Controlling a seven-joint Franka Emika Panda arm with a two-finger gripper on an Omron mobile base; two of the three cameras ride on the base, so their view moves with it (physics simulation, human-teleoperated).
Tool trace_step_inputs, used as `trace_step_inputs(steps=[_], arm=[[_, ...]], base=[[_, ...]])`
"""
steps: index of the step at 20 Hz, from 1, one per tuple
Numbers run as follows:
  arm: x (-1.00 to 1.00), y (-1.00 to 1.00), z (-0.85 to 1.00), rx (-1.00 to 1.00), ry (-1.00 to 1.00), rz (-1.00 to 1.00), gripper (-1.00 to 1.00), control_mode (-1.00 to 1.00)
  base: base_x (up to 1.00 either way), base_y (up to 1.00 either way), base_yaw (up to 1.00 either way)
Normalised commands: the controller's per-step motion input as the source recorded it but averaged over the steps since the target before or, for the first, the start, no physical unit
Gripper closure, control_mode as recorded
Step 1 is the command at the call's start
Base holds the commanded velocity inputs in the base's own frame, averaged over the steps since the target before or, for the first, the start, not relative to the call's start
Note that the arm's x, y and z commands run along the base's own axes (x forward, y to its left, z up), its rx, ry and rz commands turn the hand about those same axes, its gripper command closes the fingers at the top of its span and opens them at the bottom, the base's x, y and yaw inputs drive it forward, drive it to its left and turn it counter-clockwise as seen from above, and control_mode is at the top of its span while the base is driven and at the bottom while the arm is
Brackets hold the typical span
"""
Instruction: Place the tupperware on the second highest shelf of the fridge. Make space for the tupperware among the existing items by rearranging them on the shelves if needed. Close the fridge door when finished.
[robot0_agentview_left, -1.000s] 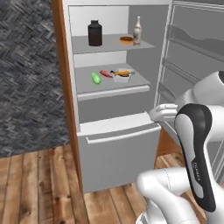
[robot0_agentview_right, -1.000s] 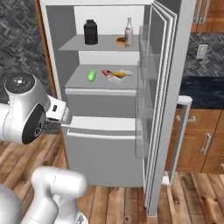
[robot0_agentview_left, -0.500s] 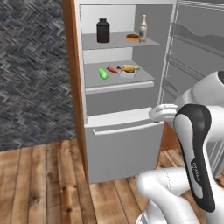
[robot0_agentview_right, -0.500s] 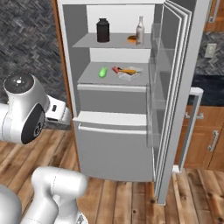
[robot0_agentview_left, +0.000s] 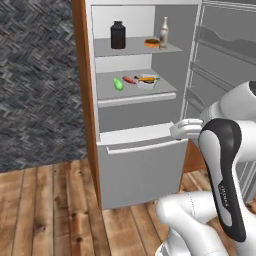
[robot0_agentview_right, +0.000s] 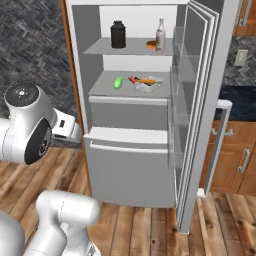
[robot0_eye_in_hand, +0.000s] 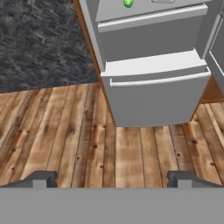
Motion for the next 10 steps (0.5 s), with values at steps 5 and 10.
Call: trace_step_inputs(steps=[5,10], arm=[[0.00,0.00,0.00,0.00,0.00,0.00,-1.00,1.00],[0.00,0.00,0.00,0.00,0.00,0.00,-1.00,1.00]], base=[[0.26,-0.37,0.00],[0.30,-0.44,0.00]])
